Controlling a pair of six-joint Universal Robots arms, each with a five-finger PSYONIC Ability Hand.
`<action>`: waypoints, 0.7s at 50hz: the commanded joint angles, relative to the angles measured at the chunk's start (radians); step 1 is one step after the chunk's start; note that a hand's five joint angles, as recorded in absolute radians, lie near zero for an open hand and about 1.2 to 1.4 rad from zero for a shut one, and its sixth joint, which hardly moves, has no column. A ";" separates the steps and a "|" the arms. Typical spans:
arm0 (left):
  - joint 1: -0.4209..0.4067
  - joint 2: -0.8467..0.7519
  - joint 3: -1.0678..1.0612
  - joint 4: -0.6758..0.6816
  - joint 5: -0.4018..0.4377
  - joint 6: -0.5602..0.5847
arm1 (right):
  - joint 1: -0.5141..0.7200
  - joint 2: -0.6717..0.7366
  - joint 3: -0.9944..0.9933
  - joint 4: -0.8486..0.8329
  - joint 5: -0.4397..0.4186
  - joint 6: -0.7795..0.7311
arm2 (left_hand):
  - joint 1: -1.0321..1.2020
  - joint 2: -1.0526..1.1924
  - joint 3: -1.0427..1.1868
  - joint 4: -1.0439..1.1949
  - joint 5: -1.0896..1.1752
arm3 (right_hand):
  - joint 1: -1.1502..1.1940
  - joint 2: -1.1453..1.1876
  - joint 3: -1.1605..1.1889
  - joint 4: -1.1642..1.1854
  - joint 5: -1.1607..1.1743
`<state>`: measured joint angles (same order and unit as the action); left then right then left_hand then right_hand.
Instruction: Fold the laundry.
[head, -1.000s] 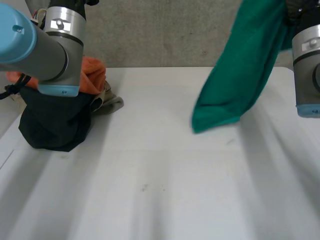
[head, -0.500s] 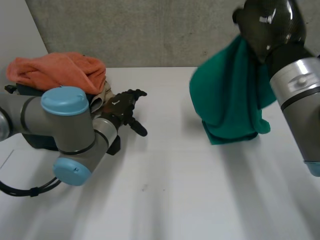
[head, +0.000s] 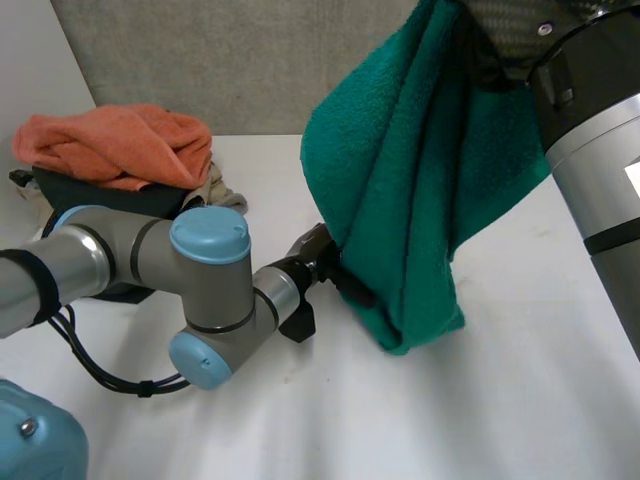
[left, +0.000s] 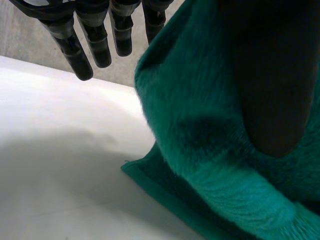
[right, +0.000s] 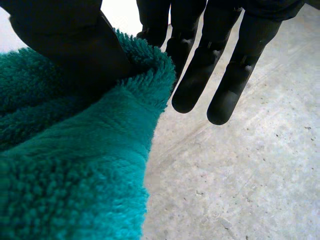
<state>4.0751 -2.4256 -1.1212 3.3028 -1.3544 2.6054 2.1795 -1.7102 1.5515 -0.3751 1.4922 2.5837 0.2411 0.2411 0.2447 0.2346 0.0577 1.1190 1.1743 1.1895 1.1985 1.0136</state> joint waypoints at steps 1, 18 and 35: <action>-0.019 -0.004 -0.002 -0.009 0.012 -0.007 | -0.010 -0.022 -0.013 0.008 0.006 0.052 | 0.206 0.206 0.203 0.213 0.215 | 0.277 0.222 0.207 0.198 0.208; 0.194 0.431 -0.218 0.015 -0.046 0.067 | -0.253 0.061 -0.013 0.224 -0.024 0.036 | 1.155 1.155 1.152 1.162 1.164 | 0.277 0.222 0.207 0.198 0.208; 0.150 0.357 -0.401 0.003 -0.089 0.691 | -0.340 0.397 0.096 0.427 -0.136 -0.011 | 1.155 1.155 1.152 1.162 1.164 | 0.277 0.222 0.207 0.198 0.208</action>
<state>4.2809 -1.9419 -1.5087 3.3213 -1.4179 3.1886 1.8313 -1.4114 1.5746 0.0583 1.3584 2.5942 1.1634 1.1941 1.1873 1.1972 0.9691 1.1191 1.1742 1.1896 1.1987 1.0136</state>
